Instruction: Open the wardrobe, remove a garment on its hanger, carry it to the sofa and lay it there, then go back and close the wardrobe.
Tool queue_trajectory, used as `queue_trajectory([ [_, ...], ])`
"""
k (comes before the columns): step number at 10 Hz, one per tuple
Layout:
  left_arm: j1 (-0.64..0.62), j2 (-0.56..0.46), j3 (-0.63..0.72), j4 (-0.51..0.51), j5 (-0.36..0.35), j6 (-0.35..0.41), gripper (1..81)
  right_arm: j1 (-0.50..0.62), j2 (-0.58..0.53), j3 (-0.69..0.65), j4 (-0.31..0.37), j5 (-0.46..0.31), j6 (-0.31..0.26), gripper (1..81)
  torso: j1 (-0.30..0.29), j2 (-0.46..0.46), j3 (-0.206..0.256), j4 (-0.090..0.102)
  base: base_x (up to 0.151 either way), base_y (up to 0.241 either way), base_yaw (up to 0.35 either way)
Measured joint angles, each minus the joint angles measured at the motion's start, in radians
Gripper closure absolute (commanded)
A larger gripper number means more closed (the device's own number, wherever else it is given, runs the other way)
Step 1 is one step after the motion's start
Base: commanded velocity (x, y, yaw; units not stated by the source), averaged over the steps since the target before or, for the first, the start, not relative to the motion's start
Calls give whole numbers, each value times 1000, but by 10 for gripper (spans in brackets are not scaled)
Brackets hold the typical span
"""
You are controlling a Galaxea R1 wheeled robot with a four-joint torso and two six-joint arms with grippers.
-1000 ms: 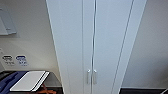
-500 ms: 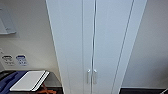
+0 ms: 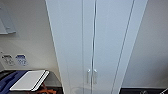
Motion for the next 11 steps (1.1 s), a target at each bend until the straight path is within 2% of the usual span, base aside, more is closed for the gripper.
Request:
queue_trajectory([
  [3, -154, 88, -53, 7, 81, -49, 10, 143, 106, -32, -3, -104, 34, 10, 1, 1, -1, 0, 0, 0, 0],
  [6, -214, 205, -160, 7, 144, -98, 10, 200, 264, -142, -3, -182, 67, 10, 2, 2, -2, 0, 0, 0, 0],
  [11, -275, 382, -356, 8, 214, -130, 10, 270, 422, -349, -2, -225, 110, 10, 4, 3, -4, 0, 0, 0, 0],
])
